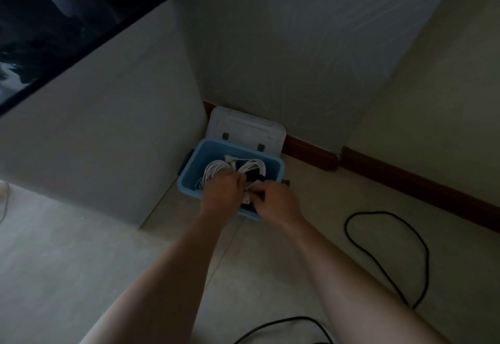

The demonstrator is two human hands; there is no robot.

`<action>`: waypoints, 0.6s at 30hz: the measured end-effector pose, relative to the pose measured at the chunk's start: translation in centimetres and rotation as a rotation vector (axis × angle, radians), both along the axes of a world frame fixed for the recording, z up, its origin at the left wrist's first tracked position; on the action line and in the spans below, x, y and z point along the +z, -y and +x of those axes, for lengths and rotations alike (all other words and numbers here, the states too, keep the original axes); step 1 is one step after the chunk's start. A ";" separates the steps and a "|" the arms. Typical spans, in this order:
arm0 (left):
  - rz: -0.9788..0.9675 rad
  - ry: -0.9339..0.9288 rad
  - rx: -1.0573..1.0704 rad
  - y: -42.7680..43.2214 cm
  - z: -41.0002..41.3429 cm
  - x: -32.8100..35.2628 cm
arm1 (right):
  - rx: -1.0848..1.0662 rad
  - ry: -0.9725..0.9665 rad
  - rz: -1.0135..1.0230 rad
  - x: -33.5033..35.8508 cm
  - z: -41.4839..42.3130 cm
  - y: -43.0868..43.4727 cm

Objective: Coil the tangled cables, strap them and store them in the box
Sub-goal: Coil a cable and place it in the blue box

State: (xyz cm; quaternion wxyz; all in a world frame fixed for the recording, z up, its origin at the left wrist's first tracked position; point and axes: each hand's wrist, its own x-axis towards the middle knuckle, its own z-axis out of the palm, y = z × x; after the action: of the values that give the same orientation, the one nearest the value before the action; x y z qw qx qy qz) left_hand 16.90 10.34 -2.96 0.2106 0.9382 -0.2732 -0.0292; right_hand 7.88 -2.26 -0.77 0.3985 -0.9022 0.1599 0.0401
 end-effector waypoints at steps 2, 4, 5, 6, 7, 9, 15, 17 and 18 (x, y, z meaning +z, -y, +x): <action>0.003 0.023 -0.038 -0.3 0.4 -0.2 | 0.034 0.000 -0.034 -0.3 0.2 0.0; 0.088 0.090 -0.113 -0.6 0.7 -0.5 | 0.041 -0.030 -0.102 -0.3 0.5 -0.2; 0.162 0.100 -0.157 -0.7 0.9 -0.6 | 0.033 -0.050 -0.135 -0.3 0.8 -0.3; 0.240 0.089 -0.195 -0.7 1.0 -1.0 | 0.019 -0.068 -0.159 -0.2 1.0 -0.5; 0.289 0.060 -0.212 -0.7 1.1 -1.2 | 0.007 -0.086 -0.176 -0.3 1.3 -0.6; 0.307 -0.029 -0.181 -0.7 1.4 -1.2 | -0.007 -0.102 -0.204 -0.3 1.7 -0.9; -0.062 -0.170 0.029 -0.3 -0.1 1.5 | -0.091 0.026 -0.116 0.9 -0.9 -0.6; -0.101 -0.142 0.094 -0.1 -1.5 3.3 | -0.114 0.022 -0.107 2.0 -2.8 0.3; -0.102 -0.122 0.121 0.1 -2.0 3.8 | -0.114 0.006 -0.105 2.0 -3.5 0.9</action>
State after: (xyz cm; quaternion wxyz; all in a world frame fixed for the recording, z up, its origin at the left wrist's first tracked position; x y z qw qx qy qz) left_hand 14.94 10.25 0.85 0.2758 0.9374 -0.2039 -0.0596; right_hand 4.38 -3.11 1.27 0.3525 -0.9115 0.2117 0.0063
